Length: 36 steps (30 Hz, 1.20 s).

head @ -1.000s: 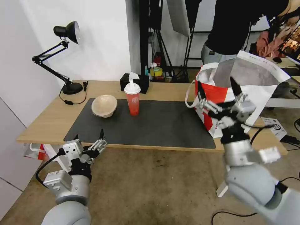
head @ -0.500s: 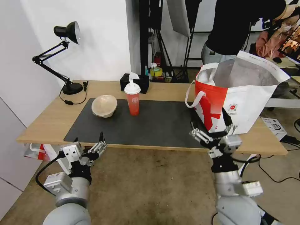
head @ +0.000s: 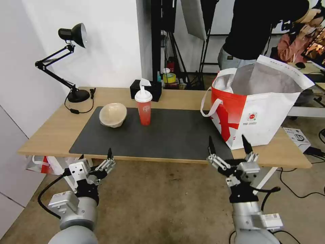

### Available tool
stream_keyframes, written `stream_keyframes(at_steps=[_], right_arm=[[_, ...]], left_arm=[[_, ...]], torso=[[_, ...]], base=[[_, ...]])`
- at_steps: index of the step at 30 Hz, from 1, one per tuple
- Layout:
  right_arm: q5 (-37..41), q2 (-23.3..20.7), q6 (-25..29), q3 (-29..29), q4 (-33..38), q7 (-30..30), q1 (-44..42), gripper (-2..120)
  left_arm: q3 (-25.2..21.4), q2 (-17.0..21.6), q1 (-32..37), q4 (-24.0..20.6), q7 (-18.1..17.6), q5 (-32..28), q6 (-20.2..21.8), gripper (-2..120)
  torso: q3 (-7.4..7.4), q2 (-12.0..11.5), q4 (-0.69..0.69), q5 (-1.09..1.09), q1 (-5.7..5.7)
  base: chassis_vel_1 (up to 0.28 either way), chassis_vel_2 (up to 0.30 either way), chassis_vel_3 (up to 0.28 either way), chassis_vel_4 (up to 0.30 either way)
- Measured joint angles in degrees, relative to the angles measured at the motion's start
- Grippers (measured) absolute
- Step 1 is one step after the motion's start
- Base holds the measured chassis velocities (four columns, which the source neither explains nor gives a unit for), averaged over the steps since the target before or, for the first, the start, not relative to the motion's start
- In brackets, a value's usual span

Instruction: Pick up the trash from the table and place it into the takeout bag.

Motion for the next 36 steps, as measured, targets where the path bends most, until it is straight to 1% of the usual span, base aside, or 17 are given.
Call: stream_keyframes(at_steps=[4, 6, 13, 16, 36], right_arm=[[0.02, 0.16, -0.13, -0.11, -0.34, 0.09, -1.78, 100], [0.55, -0.95, -0.36, -0.19, -0.09, -0.21, -3.92, 100], [1.09, -1.36, -0.77, -0.55, 0.57, -0.15, -6.75, 100], [2.25, -1.39, -1.84, -1.0, 1.82, 0.52, -7.67, 100], [2.95, -1.44, -2.12, -0.95, 0.94, 1.18, -7.61, 100]], left_arm=[[-0.05, 0.06, 0.04, 0.0, 0.0, -0.06, -0.03, 100], [0.35, -0.64, 0.0, 0.17, 0.02, 0.05, -0.06, 100], [0.26, -0.43, 0.23, 0.13, 0.05, 0.13, -0.15, 100], [0.24, -0.38, 0.11, 0.13, 0.05, 0.12, -0.17, 100], [0.43, -0.55, 0.07, 0.34, 0.09, 0.06, -0.21, 100]], torso=[[0.0, 0.0, -0.01, 0.0, 0.0], [0.0, 0.0, 0.0, 0.0, 0.0], [0.0, 0.0, 0.0, 0.0, 0.0], [0.0, 0.0, 0.0, 0.0, 0.0], [0.0, 0.0, -0.01, -0.01, 0.01]], base=[[0.0, 0.0, 0.0, 0.0], [0.0, 0.0, 0.0, 0.0], [0.0, 0.0, 0.0, 0.0], [0.0, 0.0, 0.0, 0.0], [0.0, 0.0, 0.0, 0.0]])
